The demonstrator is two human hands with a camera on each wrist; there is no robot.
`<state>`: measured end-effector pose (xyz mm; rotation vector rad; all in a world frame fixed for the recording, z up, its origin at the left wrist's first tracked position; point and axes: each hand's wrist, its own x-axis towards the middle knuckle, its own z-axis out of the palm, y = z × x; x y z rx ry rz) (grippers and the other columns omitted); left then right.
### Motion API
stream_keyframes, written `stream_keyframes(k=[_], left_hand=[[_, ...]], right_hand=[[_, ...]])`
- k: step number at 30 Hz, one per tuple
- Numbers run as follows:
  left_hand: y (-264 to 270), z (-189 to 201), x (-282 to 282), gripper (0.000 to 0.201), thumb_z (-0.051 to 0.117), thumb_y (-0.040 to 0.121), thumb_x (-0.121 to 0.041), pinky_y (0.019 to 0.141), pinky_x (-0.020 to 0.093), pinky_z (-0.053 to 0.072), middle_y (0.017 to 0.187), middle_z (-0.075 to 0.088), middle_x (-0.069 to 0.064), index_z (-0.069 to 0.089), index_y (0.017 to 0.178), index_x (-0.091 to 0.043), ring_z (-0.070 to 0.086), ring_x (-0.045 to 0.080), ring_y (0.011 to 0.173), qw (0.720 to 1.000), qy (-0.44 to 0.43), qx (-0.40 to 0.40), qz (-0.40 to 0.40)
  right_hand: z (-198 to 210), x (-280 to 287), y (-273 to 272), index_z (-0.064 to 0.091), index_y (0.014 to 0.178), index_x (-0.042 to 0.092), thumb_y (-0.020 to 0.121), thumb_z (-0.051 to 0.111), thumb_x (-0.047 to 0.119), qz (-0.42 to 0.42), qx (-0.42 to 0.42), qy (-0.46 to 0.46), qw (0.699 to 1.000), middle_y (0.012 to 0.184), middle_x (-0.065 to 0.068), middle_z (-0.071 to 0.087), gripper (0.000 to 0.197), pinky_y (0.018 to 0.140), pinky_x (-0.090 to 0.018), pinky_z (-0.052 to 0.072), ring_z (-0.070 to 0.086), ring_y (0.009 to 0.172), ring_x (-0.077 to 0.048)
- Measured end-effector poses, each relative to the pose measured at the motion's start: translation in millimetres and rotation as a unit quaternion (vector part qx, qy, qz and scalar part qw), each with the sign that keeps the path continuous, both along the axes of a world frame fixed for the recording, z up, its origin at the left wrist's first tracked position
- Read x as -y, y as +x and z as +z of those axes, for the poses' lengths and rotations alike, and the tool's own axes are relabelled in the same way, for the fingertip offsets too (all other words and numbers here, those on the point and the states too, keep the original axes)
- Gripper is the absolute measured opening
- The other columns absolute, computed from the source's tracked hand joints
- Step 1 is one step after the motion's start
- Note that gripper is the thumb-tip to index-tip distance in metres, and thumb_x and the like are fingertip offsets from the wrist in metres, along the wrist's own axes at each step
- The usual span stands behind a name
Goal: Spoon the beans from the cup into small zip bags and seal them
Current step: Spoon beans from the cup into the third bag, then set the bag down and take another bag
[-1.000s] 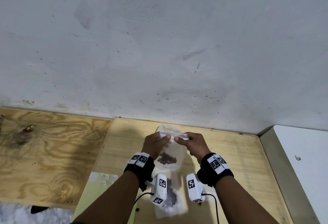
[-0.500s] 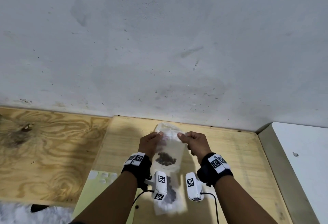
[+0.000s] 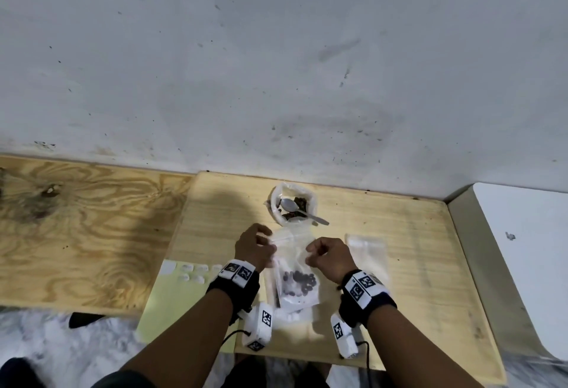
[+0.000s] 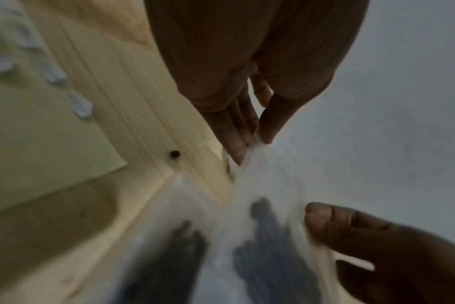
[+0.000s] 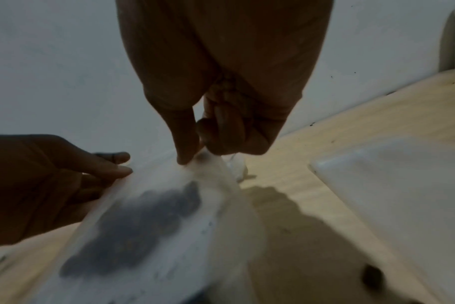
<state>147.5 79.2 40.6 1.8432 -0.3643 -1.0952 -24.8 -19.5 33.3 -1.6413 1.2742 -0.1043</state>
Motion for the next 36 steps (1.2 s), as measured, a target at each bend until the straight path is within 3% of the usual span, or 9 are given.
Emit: stream_keyframes(k=[3,8,12,14,19,21,25,28,36], left_hand=[[-5,-15,-15,0.022,0.059,0.074,0.014,0.061,0.041,0.058,0.067,0.055,0.007,0.066,0.076,-0.007,0.057,0.025,0.054,0.998,0.061,-0.031,-0.012],[-10,-34,-28,0.026,0.057,0.073,0.011,0.053,0.028,0.054,0.068,0.057,0.004,0.068,0.081,-0.012,0.055,0.022,0.052,0.993,0.107,-0.016,-0.043],[-11,-37,-25,0.024,0.068,0.072,-0.003,0.073,0.035,0.058,0.086,0.064,0.002,0.068,0.088,-0.021,0.064,0.025,0.077,0.987,0.115,0.065,-0.092],[-9,-37,-20,0.027,0.072,0.073,-0.011,0.079,0.026,0.048,0.103,0.058,0.001,0.066,0.095,-0.024,0.059,0.02,0.089,0.977,0.12,0.129,-0.121],[-20,-24,7,0.027,0.072,0.075,-0.018,0.086,0.029,0.045,0.113,0.047,-0.002,0.06,0.097,-0.028,0.055,0.017,0.096,0.965,0.062,0.238,-0.089],[-35,-18,24,0.018,0.071,0.078,-0.018,0.081,0.026,0.045,0.104,0.056,-0.003,0.061,0.091,-0.026,0.059,0.016,0.09,0.961,0.034,0.249,-0.111],[-79,-14,59,0.008,0.072,0.079,-0.019,0.073,0.022,0.049,0.085,0.071,0.002,0.065,0.078,-0.023,0.068,0.018,0.081,0.962,0.018,0.189,-0.194],[-113,-23,78,0.014,0.075,0.077,-0.021,0.081,0.034,0.056,0.09,0.071,0.005,0.062,0.075,-0.026,0.067,0.023,0.081,0.971,0.066,0.063,-0.221],[-157,-38,112,0.044,0.072,0.08,-0.025,0.096,0.033,0.049,0.108,0.059,0.0,0.058,0.121,-0.017,0.059,0.024,0.11,0.971,0.15,0.024,-0.184]], right_hand=[[-11,-13,-6,0.066,0.08,0.026,0.073,0.078,0.009,0.049,-0.071,0.016,0.996,0.078,0.008,0.06,0.022,0.069,-0.024,0.047,0.06,0.077,-0.015],[-22,-33,-8,0.064,0.092,0.031,0.075,0.068,0.006,0.085,-0.13,0.021,0.988,0.098,0.007,0.063,0.031,0.071,-0.023,0.05,0.062,0.088,-0.014],[-24,-35,-5,0.063,0.101,0.034,0.073,0.068,0.008,0.095,-0.143,0.025,0.985,0.108,0.006,0.059,0.038,0.079,-0.025,0.051,0.06,0.099,-0.016],[-22,-30,-9,0.063,0.101,0.035,0.075,0.072,0.013,0.095,-0.137,0.014,0.986,0.115,0.006,0.059,0.036,0.082,-0.023,0.046,0.059,0.103,-0.015],[-4,4,-41,0.062,0.079,0.038,0.077,0.074,0.019,-0.006,-0.091,-0.017,0.996,0.101,0.01,0.065,0.022,0.081,-0.021,0.047,0.063,0.095,-0.014],[-2,24,-63,0.067,0.088,0.032,0.077,0.075,0.02,-0.053,-0.108,-0.023,0.992,0.102,0.004,0.067,0.018,0.084,-0.027,0.05,0.065,0.099,-0.02],[-10,56,-110,0.063,0.11,0.025,0.076,0.077,0.026,-0.136,-0.176,-0.011,0.975,0.115,-0.004,0.067,0.037,0.081,-0.03,0.05,0.062,0.095,-0.024],[-17,67,-133,0.055,0.126,0.021,0.075,0.079,0.034,-0.154,-0.208,0.008,0.966,0.127,-0.007,0.062,0.058,0.086,-0.032,0.05,0.062,0.108,-0.028],[-33,72,-145,0.052,0.118,0.025,0.069,0.079,0.037,-0.169,-0.193,0.051,0.965,0.11,-0.003,0.061,0.057,0.075,-0.03,0.049,0.061,0.093,-0.025]])
